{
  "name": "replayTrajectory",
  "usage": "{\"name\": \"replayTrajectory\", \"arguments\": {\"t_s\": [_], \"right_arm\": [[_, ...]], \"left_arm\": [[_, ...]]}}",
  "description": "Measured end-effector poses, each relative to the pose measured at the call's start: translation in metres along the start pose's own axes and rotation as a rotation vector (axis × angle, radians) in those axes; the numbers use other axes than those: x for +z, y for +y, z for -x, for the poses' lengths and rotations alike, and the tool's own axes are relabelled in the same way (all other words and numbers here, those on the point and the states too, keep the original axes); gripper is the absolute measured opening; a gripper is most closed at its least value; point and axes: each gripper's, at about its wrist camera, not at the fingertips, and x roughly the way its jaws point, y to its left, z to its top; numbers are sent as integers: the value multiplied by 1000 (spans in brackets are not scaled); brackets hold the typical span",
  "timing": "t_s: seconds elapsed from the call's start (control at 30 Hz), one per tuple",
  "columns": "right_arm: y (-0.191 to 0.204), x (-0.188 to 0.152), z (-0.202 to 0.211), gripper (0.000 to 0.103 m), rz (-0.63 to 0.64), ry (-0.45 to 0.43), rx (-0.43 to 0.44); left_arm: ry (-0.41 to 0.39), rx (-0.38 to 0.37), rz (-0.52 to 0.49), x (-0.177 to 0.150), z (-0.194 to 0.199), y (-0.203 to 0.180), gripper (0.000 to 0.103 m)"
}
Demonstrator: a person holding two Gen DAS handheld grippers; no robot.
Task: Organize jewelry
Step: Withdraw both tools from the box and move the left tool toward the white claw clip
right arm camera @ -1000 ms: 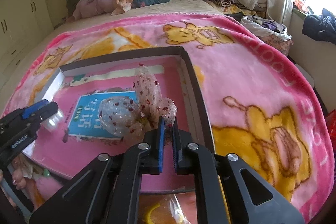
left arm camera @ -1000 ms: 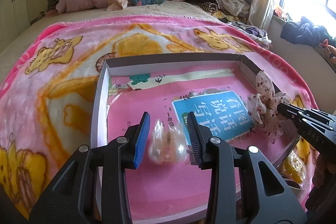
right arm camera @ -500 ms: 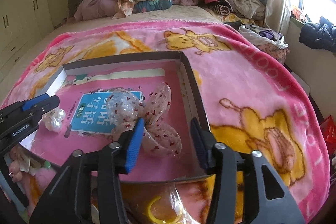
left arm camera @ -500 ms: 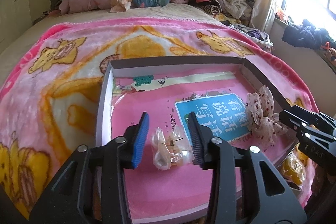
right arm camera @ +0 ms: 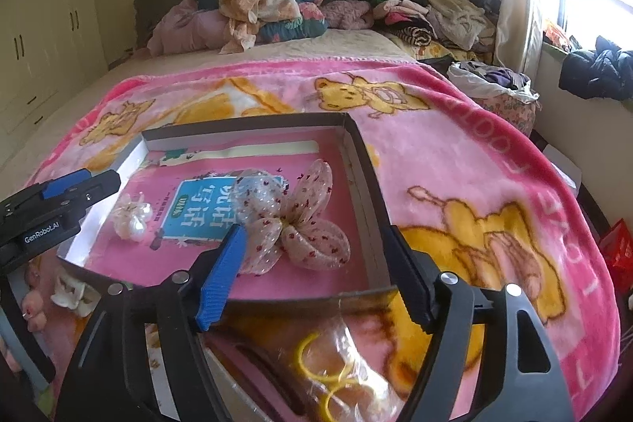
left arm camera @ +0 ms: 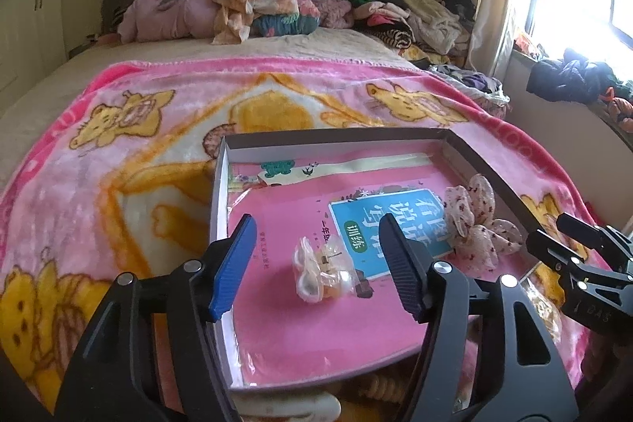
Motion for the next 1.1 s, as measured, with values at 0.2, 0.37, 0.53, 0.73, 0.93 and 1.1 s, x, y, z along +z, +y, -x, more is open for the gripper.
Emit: {"name": "replayTrajectory", "arguments": {"t_s": [0.2, 0.37, 0.53, 0.73, 0.93, 1.1], "right_arm": [[2, -6, 18, 79, -5, -34, 11], [3, -8, 35, 82, -12, -70, 31], [4, -10, 47, 82, -19, -89, 44], [9, -19, 59, 82, -17, -104, 58], [16, -29, 64, 82, -6, -111, 71], [22, -37, 68, 82, 3, -108, 82]], "left_arm": [[-24, -9, -9, -5, 15, -3, 74], [-47, -16, -17, -9, 28, -5, 86], [-65, -25, -23, -14, 38, -7, 91], [-90, -29, -33, -20, 49, -9, 91], [-101, -29, -33, -25, 55, -8, 91], [-109, -24, -35, -29, 62, -6, 91]]}}
